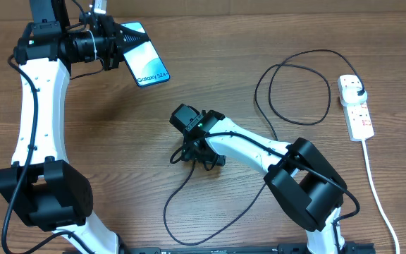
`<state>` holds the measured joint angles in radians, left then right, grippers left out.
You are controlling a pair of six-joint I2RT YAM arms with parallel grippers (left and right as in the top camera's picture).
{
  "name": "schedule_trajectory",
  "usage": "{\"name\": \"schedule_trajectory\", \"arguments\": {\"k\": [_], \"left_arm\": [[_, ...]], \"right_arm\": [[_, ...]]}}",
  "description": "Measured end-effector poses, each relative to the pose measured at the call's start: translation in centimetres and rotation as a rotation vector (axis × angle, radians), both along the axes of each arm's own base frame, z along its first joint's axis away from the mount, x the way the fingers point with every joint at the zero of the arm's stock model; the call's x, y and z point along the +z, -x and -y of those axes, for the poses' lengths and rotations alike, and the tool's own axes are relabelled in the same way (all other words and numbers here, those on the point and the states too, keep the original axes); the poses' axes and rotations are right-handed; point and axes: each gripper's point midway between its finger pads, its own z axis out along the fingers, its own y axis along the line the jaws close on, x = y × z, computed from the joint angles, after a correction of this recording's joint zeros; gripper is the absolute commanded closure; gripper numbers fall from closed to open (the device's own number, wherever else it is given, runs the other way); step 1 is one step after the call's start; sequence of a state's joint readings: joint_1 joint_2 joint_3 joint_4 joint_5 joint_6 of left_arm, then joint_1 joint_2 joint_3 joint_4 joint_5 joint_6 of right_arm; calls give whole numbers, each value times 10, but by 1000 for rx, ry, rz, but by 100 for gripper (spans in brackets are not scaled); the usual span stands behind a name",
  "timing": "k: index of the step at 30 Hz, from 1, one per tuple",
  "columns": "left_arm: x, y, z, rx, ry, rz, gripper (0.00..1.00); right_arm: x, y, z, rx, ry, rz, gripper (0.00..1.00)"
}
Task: Plug charger to phone and switch on socket
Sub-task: 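Close the right gripper on the black cable connector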
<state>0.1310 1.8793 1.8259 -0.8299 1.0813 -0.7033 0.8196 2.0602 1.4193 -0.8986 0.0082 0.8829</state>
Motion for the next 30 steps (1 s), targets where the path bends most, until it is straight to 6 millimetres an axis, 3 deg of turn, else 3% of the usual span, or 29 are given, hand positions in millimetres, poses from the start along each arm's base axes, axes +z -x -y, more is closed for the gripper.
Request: {"name": "schedule_trajectory", "arguments": {"k": [17,30], "left_arm": [[0,0,0,0,0,0,96],[0,0,0,0,0,0,96]], "right_arm": [[-1,0,8,-3,42,8,36],[-3,-1,11,-6,64,11,53]]}}
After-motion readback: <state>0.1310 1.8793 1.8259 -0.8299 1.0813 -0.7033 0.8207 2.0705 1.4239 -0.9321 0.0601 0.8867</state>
